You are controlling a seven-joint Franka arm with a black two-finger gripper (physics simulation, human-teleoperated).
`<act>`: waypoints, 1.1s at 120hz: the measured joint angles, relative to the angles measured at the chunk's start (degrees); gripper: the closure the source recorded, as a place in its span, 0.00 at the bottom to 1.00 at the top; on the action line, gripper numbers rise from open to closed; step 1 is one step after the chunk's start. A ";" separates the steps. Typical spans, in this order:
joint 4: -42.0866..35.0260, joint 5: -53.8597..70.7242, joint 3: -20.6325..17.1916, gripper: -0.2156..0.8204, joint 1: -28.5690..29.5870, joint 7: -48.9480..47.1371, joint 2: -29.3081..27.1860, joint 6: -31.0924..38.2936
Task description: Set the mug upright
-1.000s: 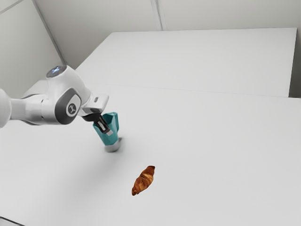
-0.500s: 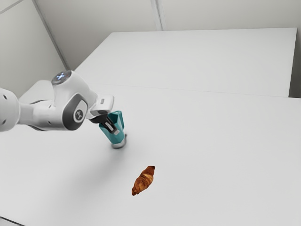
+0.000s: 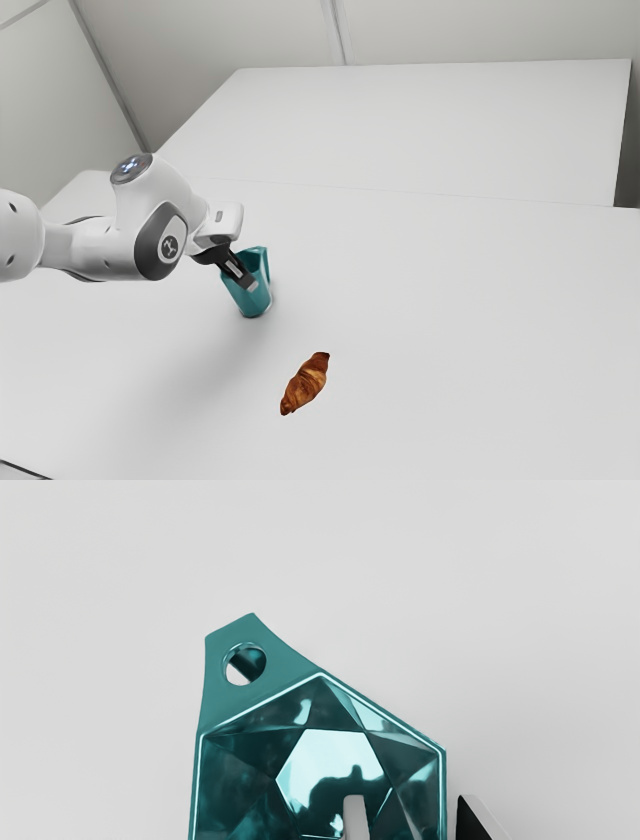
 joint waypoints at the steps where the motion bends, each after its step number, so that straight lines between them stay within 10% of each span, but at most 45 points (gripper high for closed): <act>1: 0.00 0.00 0.00 0.66 0.00 -0.02 0.00 0.01; 73: 6.30 -0.89 -0.92 0.38 0.05 -1.15 -3.81 -3.89; 132: 52.43 0.82 -1.01 0.23 2.55 -9.94 16.43 -48.43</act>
